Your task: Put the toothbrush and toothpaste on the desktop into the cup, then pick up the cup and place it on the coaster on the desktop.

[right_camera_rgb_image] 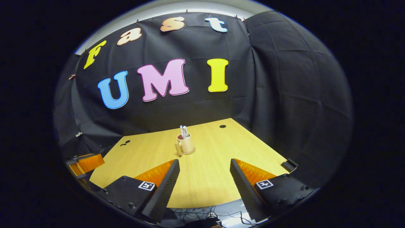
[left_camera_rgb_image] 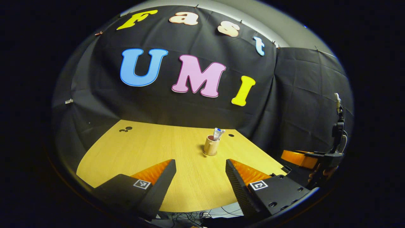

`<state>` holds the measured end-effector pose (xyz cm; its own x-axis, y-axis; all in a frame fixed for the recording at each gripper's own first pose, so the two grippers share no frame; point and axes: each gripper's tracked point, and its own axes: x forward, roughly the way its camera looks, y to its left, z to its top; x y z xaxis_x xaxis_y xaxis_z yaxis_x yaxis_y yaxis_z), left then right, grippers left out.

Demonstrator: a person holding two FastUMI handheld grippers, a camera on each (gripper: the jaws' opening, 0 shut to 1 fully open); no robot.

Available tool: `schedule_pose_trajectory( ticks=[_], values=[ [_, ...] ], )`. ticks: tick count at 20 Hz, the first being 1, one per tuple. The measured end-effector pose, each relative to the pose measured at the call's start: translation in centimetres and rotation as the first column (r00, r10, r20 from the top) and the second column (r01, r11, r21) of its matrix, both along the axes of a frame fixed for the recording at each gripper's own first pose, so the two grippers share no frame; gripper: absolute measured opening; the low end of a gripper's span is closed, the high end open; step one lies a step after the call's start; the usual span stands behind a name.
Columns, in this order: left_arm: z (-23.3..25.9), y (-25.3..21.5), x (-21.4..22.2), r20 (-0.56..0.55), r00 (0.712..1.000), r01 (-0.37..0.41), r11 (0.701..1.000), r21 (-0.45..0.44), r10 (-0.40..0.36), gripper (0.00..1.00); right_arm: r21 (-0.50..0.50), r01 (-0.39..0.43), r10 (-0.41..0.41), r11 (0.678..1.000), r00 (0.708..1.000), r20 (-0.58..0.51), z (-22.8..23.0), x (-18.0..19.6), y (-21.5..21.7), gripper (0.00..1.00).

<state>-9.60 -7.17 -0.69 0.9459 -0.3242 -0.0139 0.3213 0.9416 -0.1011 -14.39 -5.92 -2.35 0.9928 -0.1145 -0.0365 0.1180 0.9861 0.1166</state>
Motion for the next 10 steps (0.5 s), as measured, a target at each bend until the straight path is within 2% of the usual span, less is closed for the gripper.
schedule_pose_trajectory(
  ticks=[4,6,10],
  values=[
    [1.4,2.2,-1.8,0.080,0.990,-0.111,0.993,-0.026,0.113,0.98,-0.015,-0.011,0.011,1.000,0.999,0.030,0.6,-1.5,0.8,0.98],
    [1.2,2.5,-2.2,0.099,0.985,-0.143,0.990,-0.012,0.143,0.98,-0.019,-0.010,0.010,1.000,0.999,0.038,0.4,-1.9,1.7,0.98],
    [0.1,2.3,-2.5,0.068,0.987,-0.141,0.990,-0.022,0.142,0.98,-0.052,-0.056,0.058,0.997,0.998,0.029,-0.3,-2.6,3.6,0.98]
  ],
)
